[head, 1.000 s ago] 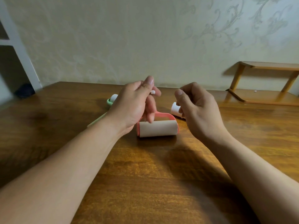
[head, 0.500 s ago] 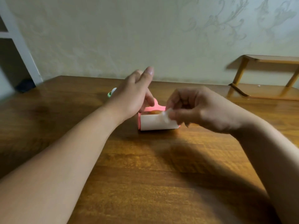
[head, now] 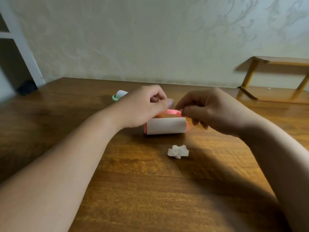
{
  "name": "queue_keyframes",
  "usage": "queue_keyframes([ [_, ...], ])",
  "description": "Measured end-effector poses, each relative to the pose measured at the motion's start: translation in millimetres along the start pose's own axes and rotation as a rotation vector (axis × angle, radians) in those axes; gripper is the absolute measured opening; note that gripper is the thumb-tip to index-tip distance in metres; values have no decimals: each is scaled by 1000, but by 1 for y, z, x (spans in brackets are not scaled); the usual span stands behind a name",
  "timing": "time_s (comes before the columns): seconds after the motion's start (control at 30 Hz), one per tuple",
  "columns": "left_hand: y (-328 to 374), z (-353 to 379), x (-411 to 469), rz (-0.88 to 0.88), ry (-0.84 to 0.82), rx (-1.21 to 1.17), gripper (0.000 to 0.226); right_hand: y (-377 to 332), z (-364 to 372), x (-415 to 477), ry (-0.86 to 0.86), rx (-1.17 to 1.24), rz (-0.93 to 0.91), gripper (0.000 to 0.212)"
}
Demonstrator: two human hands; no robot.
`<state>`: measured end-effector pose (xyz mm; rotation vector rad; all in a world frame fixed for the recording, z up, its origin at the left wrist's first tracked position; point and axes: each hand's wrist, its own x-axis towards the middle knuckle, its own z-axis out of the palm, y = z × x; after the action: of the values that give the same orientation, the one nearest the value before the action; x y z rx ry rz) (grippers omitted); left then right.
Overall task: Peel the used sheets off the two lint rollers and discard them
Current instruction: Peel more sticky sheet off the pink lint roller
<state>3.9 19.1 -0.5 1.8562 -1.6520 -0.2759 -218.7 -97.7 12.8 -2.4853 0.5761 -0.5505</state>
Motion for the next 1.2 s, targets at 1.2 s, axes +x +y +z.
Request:
queue_keyframes([
  [1.2,36,17,-11,318,351,-533,56,-20,18,-6,462,86,-149,53],
])
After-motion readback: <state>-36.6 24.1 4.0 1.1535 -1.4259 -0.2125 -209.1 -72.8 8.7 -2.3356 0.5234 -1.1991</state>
